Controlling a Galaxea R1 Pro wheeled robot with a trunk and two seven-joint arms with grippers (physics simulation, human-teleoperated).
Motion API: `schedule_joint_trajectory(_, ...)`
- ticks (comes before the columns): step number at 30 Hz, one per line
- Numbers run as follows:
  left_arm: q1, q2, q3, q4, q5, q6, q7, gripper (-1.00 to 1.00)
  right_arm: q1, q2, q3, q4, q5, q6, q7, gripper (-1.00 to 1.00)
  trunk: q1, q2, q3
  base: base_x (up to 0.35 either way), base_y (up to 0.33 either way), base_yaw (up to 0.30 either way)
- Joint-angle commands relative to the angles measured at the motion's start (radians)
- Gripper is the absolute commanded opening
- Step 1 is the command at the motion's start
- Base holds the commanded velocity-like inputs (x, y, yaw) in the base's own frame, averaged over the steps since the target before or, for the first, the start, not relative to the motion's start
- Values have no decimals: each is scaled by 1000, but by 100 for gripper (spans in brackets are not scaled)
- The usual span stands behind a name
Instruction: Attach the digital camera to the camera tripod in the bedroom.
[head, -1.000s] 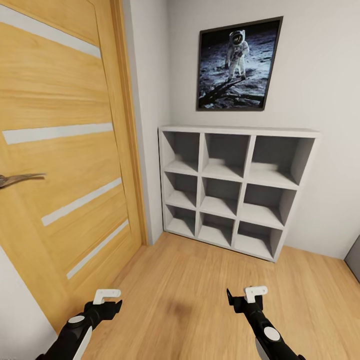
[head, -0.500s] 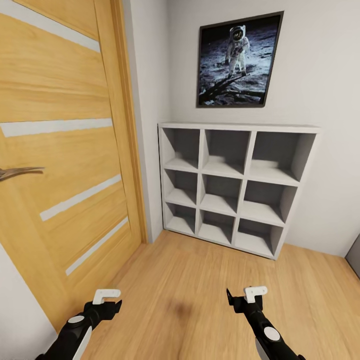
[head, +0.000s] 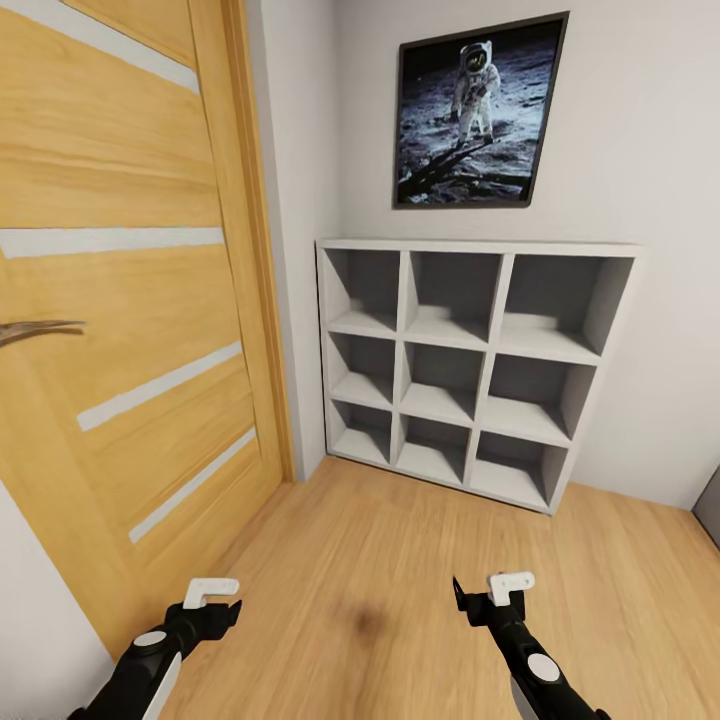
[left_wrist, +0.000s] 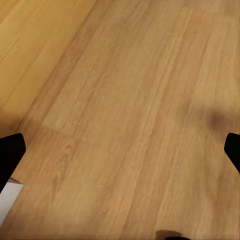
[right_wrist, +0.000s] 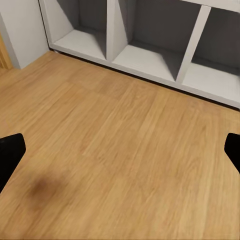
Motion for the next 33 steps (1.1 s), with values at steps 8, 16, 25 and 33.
schedule_joint_trajectory(8,0,0,2,-1,1,5,-6,100,-1,-1,2,1,1,-3,0,100,31,-57,-26,0,0,0)
schedule_joint_trajectory(16,0,0,2,-1,1,4,-6,100,-1,-1,0,1,0,-2,-2,100,61,-113,-51,0,0,0)
schedule_joint_trajectory(25,0,0,1,3,1,3,-7,100,-1,-1,1,2,1,1,-4,100,96,-176,-79,0,0,47)
schedule_joint_trajectory(33,0,17,1,-3,0,-2,-12,100,-1,-1,5,2,7,-8,-1,100,126,-232,-104,0,0,174)
